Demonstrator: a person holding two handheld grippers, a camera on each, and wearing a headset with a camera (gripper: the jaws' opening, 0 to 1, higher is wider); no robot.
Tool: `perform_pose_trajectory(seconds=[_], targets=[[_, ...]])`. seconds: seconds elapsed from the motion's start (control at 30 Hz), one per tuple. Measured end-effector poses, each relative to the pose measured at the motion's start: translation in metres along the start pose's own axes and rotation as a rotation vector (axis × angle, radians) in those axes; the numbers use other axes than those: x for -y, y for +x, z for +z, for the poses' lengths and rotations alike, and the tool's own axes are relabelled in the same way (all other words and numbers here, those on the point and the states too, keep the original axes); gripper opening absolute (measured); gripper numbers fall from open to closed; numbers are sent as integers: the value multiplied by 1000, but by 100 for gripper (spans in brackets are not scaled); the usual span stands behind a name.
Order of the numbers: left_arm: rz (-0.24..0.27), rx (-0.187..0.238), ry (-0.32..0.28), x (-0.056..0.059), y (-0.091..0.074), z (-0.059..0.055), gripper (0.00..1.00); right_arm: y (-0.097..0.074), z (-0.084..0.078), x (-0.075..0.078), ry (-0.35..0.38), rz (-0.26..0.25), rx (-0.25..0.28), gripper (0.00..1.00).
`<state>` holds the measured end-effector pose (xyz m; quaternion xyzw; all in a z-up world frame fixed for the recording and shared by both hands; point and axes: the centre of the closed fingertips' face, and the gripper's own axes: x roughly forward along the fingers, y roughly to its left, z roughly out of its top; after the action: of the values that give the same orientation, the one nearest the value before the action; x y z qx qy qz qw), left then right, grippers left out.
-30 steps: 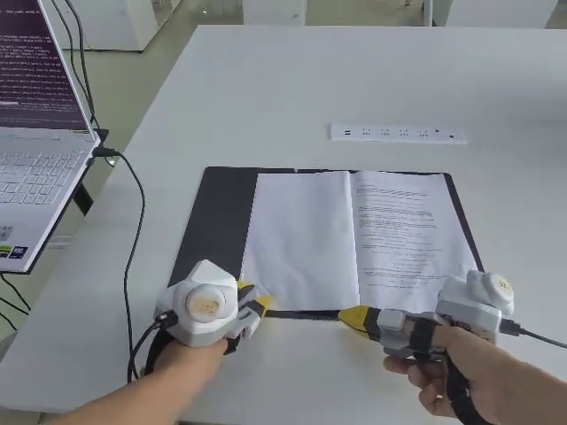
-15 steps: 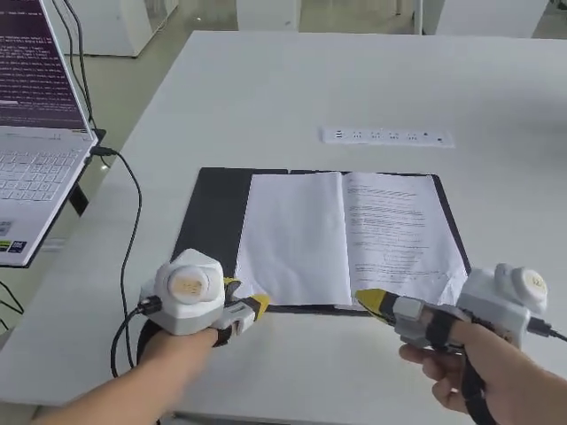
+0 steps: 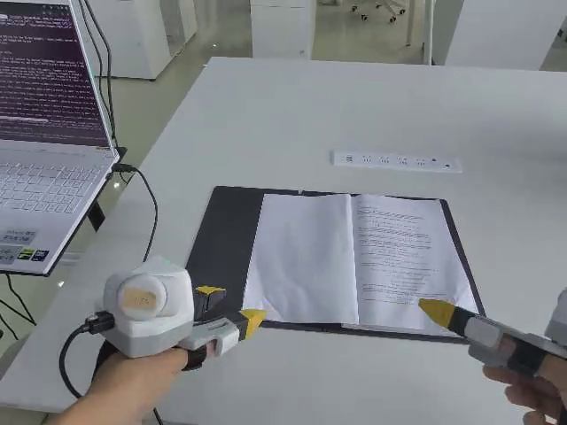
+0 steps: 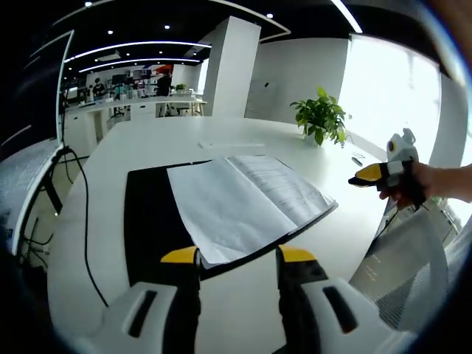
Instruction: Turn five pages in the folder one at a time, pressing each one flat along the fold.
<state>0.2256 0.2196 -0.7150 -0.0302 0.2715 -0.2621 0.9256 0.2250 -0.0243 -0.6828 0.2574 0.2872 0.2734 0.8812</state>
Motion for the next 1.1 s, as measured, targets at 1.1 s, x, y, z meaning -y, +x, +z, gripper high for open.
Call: perform_pose_trajectory(seconds=[1.1], targets=[[46, 50, 19, 16, -74, 20, 51, -87, 12, 33, -114, -153, 93, 29]])
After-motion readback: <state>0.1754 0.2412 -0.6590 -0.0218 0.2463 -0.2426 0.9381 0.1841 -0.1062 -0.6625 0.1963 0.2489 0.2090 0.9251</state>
